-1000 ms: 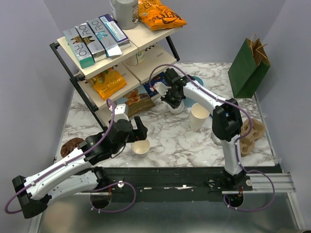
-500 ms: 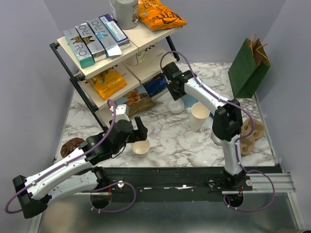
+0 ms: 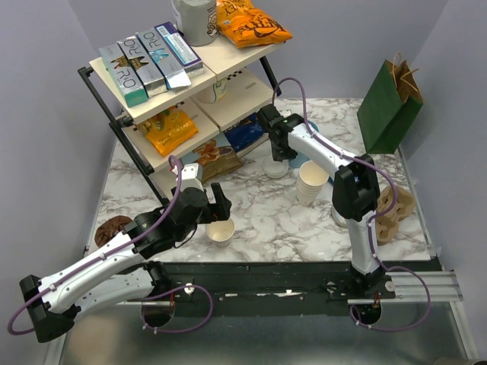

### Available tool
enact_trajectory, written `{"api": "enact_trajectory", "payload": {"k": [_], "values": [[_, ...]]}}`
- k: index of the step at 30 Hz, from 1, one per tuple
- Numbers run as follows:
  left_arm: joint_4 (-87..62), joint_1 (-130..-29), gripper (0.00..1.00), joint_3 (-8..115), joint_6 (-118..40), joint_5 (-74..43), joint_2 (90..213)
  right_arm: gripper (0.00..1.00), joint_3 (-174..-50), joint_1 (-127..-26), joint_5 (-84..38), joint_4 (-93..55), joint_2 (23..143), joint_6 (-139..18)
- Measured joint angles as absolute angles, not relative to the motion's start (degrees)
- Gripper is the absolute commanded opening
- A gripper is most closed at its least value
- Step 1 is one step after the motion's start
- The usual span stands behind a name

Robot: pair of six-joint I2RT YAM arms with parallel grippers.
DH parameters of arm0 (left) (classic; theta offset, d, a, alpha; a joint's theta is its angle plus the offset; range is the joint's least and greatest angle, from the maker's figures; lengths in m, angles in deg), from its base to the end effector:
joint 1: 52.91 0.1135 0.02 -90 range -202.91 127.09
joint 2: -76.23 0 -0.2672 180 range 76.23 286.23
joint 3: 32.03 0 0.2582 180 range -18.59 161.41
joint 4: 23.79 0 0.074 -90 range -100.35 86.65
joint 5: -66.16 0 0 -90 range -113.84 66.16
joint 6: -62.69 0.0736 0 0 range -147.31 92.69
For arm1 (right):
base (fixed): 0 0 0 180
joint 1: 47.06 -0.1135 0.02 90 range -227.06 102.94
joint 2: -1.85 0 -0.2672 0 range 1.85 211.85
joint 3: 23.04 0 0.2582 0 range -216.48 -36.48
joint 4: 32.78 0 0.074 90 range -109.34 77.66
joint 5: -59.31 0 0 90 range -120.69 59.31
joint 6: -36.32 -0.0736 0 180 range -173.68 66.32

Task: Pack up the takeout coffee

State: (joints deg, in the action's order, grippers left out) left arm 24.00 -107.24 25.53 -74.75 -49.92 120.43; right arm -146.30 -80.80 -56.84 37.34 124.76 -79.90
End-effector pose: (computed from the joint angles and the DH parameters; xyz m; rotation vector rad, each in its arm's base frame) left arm 0.1401 -0.1397 0.2802 -0.1320 2.1512 -0.5620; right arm 0.4104 0.2351 0.2080 -0.0630 2.5996 -0.2911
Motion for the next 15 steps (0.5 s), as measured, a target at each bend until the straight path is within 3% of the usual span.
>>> {"api": "enact_trajectory", "payload": {"k": [15], "values": [[24.0, -107.2, 0.99, 25.5, -74.7, -49.9, 120.3, 0.37, -145.5, -79.5, -57.0, 37.1, 125.9, -87.1]]}}
